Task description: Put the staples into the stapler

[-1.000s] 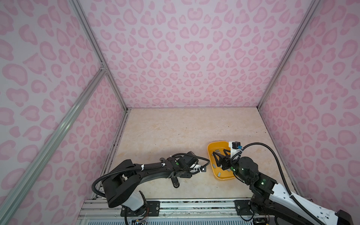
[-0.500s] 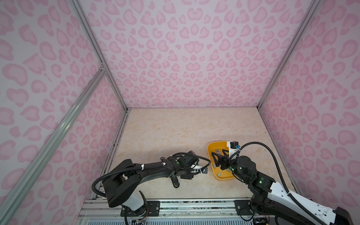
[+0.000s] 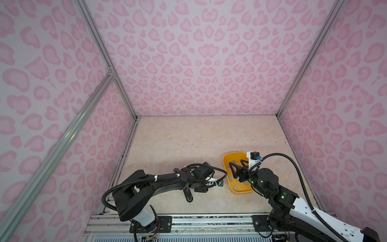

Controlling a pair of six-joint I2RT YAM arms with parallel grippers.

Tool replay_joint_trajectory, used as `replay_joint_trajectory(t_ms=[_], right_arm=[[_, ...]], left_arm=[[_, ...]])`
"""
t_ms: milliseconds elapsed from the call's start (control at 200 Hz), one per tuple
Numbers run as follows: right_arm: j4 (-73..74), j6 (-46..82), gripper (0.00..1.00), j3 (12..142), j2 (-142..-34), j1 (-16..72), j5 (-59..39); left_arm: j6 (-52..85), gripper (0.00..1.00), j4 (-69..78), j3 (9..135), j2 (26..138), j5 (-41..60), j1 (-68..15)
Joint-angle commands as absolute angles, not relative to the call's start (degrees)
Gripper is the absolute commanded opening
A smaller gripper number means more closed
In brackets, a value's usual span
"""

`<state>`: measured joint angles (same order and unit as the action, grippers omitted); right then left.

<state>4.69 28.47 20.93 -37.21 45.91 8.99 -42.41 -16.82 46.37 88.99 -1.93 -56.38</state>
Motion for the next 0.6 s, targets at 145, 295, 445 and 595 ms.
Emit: replay_joint_trajectory(t_ms=[145, 295, 445, 595], right_arm=[[5.10, 28.30, 0.81, 20.48, -36.47, 45.53, 8.71], [4.94, 28.56, 0.81, 20.39, -36.36, 45.35, 8.68], [4.62, 28.52, 0.81, 20.43, -36.06, 45.35, 8.54], [4.76, 28.57, 0.81, 20.30, -35.51, 45.31, 8.44]], left_arm=[[-41.53, 0.46, -18.61, 45.95, 87.07, -2.37, -55.68], [-41.41, 0.46, -19.51, 46.23, 87.20, -2.19, -55.67], [-41.51, 0.42, -20.39, 47.04, 88.65, -1.80, -55.71], [-41.41, 0.25, -21.10, 47.70, 89.30, -1.41, -55.68]])
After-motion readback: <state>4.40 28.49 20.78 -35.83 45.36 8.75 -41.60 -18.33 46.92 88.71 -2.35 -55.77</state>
